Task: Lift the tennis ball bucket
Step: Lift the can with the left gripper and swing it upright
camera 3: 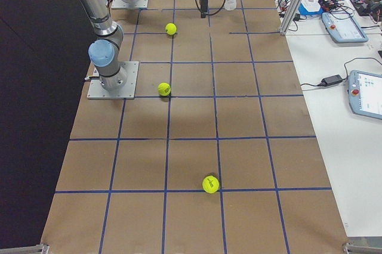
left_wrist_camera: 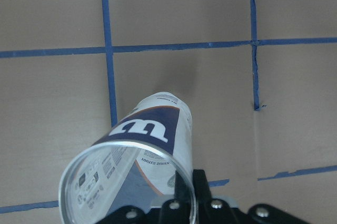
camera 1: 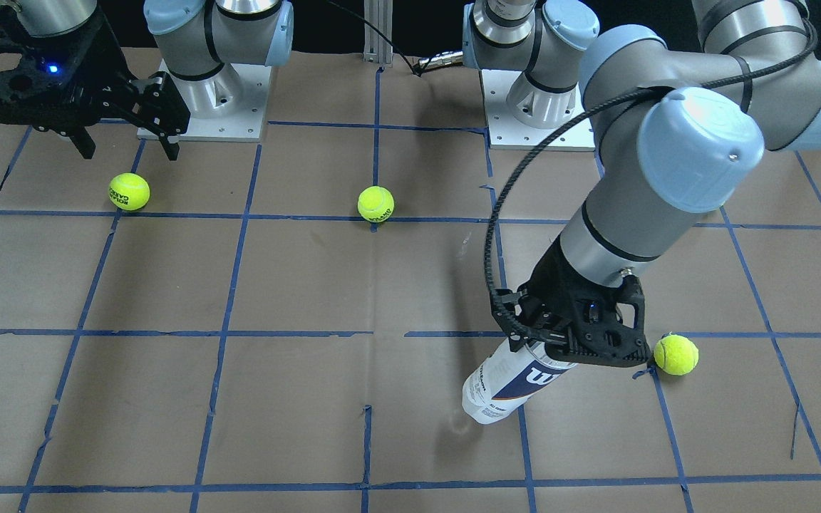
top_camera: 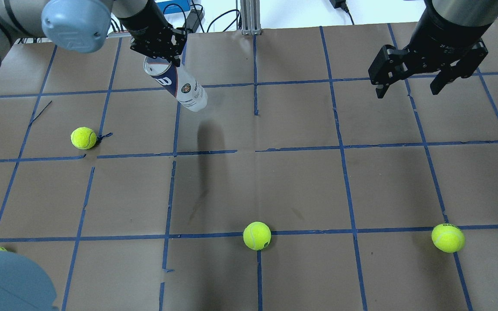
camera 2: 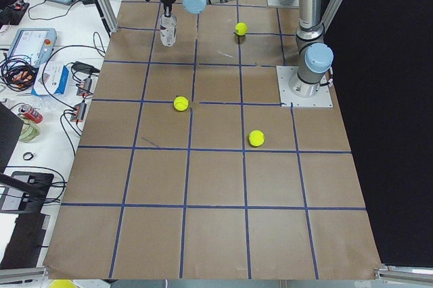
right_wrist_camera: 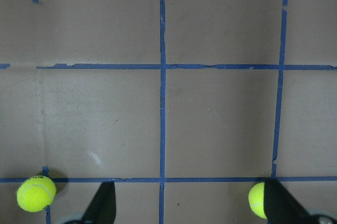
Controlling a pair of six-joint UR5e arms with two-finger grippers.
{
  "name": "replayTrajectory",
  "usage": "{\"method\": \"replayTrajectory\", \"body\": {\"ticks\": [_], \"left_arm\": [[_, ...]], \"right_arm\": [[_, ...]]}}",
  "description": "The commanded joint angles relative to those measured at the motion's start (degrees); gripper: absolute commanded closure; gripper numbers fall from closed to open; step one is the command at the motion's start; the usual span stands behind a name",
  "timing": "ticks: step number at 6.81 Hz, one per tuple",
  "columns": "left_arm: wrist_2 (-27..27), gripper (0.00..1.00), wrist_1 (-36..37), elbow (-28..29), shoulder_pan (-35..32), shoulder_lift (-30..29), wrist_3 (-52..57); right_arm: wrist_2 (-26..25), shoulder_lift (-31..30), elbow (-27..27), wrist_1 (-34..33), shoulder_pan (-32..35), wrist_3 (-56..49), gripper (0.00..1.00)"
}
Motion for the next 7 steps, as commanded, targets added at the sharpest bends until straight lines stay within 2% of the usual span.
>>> {"method": "replayTrajectory", "body": {"ticks": [1,3,5,7], "left_arm": [[5.1,1.00,-2.4,2.5,-3.6,-3.1,9.7],[4.8,1.00,-1.4,3.0,-3.8,-5.4,12.3],[5.4,1.00,-0.5,3.7,-7.9,-6.3,17.3],[8.5,1.00,0.0,3.1,-8.1,-6.4,17.6]], "right_arm": [[0.0,0.0,0.3,-0.8,0.1,0.1,0.00],[-0.1,-0.1,0.2,-1.0,0.2,0.2,0.00],[-0.3,-0.1,0.2,-1.2,0.2,0.2,0.00],[-0.4,-0.1,0.2,-1.2,0.2,0.1,0.00]]}}
